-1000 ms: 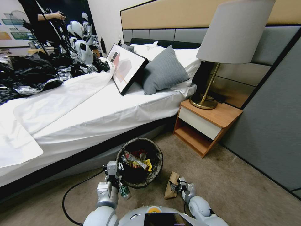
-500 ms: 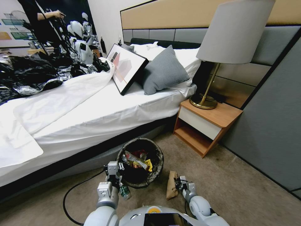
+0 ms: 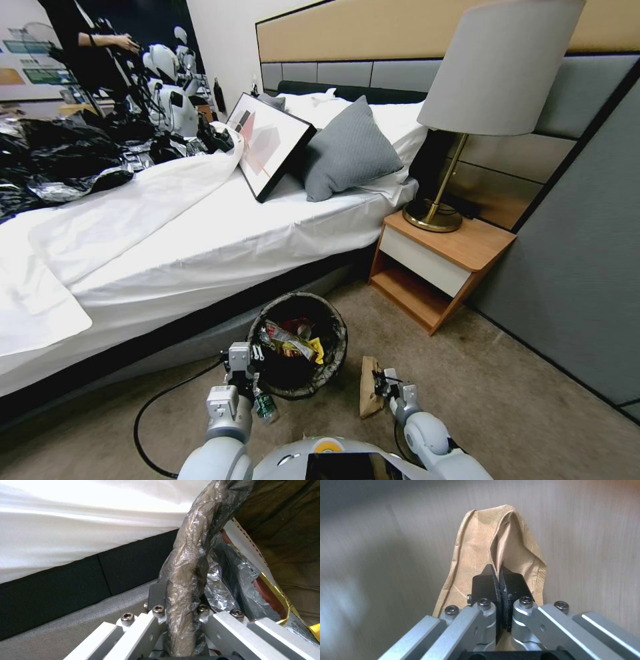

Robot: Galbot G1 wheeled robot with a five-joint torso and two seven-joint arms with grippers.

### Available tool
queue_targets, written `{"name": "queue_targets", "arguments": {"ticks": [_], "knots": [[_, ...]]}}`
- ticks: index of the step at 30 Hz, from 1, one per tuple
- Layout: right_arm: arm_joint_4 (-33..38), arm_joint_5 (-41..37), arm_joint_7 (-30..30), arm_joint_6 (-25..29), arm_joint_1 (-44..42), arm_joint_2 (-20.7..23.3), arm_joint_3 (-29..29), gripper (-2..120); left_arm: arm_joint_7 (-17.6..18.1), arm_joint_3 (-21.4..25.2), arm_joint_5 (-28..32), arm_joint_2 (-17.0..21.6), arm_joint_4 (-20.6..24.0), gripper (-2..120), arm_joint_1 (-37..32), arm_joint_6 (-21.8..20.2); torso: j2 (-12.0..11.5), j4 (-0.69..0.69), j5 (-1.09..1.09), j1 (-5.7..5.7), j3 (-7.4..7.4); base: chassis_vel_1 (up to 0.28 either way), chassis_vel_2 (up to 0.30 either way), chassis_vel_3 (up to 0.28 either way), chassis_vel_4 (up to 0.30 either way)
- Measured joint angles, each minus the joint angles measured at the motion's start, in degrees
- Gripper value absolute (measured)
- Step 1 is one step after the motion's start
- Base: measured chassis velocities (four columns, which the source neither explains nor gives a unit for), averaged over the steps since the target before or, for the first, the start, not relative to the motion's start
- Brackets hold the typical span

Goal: Pick up the trash bin, then pick up the garbage from the floor and place it into the trash bin.

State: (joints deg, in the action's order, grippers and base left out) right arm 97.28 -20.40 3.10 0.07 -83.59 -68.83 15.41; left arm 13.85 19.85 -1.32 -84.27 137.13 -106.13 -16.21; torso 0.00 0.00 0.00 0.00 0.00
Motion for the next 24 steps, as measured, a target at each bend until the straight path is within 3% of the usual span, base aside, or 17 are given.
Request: {"name": "queue_targets", "arguments": {"ticks": [4,8,10,24], "knots": [[7.86,3.16,-1.12,8.99,0.12,-0.85,1.23,0,0.00,0.01,-0.02,-0.01,0.05,0,-0.01,-0.04,0.00,0.00,-0.02,0.00,0.00,0.000,0.000,0.000,0.000],[12.09,4.77,-2.75,12.80,0.55,-0.99,1.87,0,0.01,-0.04,-0.06,-0.03,0.05,0,0.00,-0.05,0.00,0.00,0.01,0.00,0.00,0.000,0.000,0.000,0.000],[18.12,6.25,-5.55,16.88,1.44,-1.06,2.50,0,0.00,-0.18,-0.11,-0.09,0.04,0,0.06,-0.05,0.00,0.01,-0.01,0.00,0.00,0.000,0.000,0.000,0.000],[34.49,3.82,-18.21,23.53,0.39,0.07,2.29,0,0.00,-0.59,-0.37,-0.11,-0.59,0,-0.02,-0.04,0.00,0.00,0.00,0.00,0.00,0.000,0.000,0.000,0.000]]}}
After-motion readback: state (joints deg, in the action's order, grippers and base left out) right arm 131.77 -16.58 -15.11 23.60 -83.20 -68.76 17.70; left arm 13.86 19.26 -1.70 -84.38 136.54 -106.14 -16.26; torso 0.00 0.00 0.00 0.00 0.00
